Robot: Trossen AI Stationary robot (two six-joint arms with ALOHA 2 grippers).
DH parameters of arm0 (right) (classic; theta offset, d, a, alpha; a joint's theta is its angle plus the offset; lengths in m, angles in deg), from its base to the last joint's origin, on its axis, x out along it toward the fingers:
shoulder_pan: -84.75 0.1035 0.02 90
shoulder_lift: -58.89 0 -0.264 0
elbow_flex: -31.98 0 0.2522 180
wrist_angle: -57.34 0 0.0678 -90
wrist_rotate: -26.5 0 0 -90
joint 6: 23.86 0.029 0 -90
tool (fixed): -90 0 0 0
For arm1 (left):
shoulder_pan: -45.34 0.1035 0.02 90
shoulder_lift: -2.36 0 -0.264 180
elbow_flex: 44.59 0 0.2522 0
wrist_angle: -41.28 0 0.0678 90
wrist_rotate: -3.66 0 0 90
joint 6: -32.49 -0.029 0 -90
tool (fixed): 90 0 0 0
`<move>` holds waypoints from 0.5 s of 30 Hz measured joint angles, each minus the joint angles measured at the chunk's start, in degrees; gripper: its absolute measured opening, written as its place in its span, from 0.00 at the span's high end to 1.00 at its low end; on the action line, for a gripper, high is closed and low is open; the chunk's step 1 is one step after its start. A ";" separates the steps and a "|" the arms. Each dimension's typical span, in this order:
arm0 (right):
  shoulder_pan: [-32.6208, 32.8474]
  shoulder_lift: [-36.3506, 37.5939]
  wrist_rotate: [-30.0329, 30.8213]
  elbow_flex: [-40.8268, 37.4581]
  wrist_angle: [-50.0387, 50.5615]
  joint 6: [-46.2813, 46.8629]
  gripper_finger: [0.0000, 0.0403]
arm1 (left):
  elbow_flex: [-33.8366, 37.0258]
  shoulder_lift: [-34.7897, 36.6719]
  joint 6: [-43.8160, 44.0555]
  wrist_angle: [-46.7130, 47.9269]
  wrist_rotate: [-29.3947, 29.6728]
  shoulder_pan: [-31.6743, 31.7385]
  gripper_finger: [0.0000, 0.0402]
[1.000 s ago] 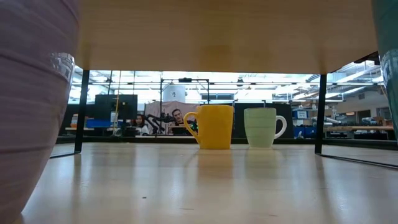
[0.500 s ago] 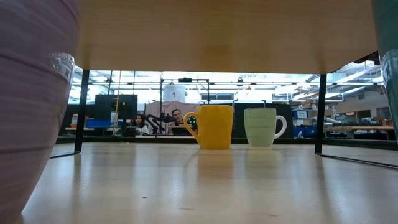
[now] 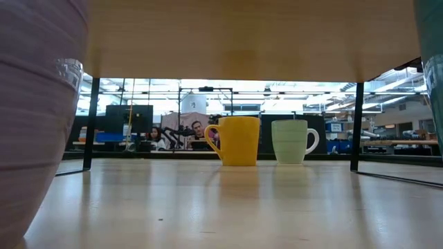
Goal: Place coffee mugs
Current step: Put the purple mug on the shelf
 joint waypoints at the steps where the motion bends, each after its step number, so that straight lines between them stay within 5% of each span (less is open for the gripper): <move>1: 0.00 -0.01 -0.02 0.00 0.12 0.00 0.60 | 0.00 -0.39 -0.08 0.04 -0.08 0.08 0.85; 15: 0.00 -0.02 0.00 0.00 -0.05 0.02 0.60 | -0.04 -2.02 0.95 0.62 1.19 0.17 0.82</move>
